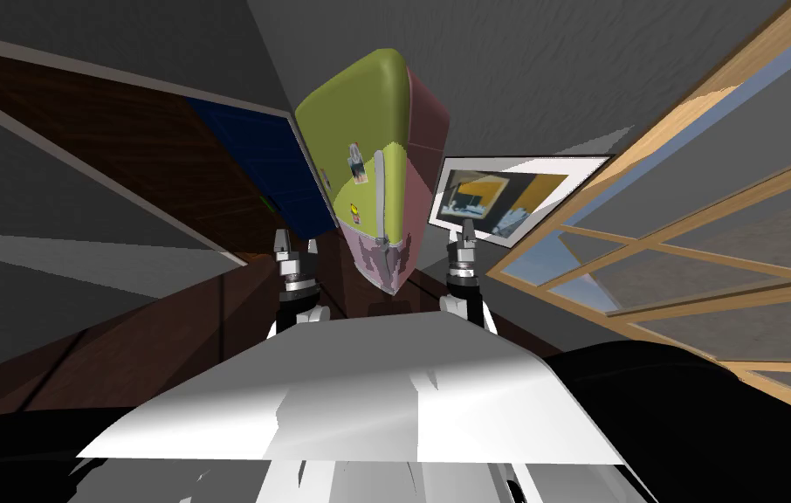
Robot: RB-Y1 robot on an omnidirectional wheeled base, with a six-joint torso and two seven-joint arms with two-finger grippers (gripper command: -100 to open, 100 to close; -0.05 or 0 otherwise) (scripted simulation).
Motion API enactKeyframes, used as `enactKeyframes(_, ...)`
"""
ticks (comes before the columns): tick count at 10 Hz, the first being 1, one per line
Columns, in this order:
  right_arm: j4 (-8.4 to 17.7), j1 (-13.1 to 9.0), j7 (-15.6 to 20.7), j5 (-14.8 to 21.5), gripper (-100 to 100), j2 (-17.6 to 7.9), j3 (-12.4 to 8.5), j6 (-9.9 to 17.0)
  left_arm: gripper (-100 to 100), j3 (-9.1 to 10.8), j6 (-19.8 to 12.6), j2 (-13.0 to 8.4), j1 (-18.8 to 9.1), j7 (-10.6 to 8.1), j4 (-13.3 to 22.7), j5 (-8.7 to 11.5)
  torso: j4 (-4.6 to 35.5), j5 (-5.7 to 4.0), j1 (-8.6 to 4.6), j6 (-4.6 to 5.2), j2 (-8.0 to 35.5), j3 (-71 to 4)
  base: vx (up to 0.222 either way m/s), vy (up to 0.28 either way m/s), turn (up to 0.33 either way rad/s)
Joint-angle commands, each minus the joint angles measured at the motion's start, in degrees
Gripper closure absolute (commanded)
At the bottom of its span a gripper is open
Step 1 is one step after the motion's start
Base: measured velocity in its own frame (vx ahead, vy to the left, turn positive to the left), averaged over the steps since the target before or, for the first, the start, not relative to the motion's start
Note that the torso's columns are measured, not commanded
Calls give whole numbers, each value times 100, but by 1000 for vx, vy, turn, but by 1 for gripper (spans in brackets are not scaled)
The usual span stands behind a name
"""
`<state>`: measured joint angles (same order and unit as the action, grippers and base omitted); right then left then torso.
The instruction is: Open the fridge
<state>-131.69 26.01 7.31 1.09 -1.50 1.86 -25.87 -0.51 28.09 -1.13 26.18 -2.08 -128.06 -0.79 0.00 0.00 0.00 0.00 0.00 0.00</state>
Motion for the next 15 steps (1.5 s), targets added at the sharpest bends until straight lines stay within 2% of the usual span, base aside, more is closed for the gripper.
enactKeyframes(1,0,0,0,0,0,0,0,0,0,0,0,0,0,0,0,0,235,0,0,0,232,-467,0,0,0)
enactKeyframes(9,-2,0,0,0,0,0,0,-1,0,0,1,0,0,0,-2,0,3537,0,0,0,3539,-7073,0,0,0)
enactKeyframes(10,-2,0,0,0,0,0,0,-1,-100,2,-65,-171,15,-4,-23,-9,3960,0,0,0,3962,-7919,15,-6,-29)
enactKeyframes(12,1,1,0,0,0,0,0,0,-100,5,-209,-381,49,-13,-72,-28,4204,-1,-3,0,4202,-8429,35,-19,-39)
enactKeyframes(13,1,1,0,0,0,0,0,0,-100,9,-408,-541,97,-26,-143,-54,4219,-1,-3,0,4214,-8456,72,-53,-109)
enactKeyframes(15,1,2,0,0,0,0,1,0,-100,15,-640,-666,153,-40,-227,-85,4225,-2,-6,0,4218,-8463,81,-43,-73)
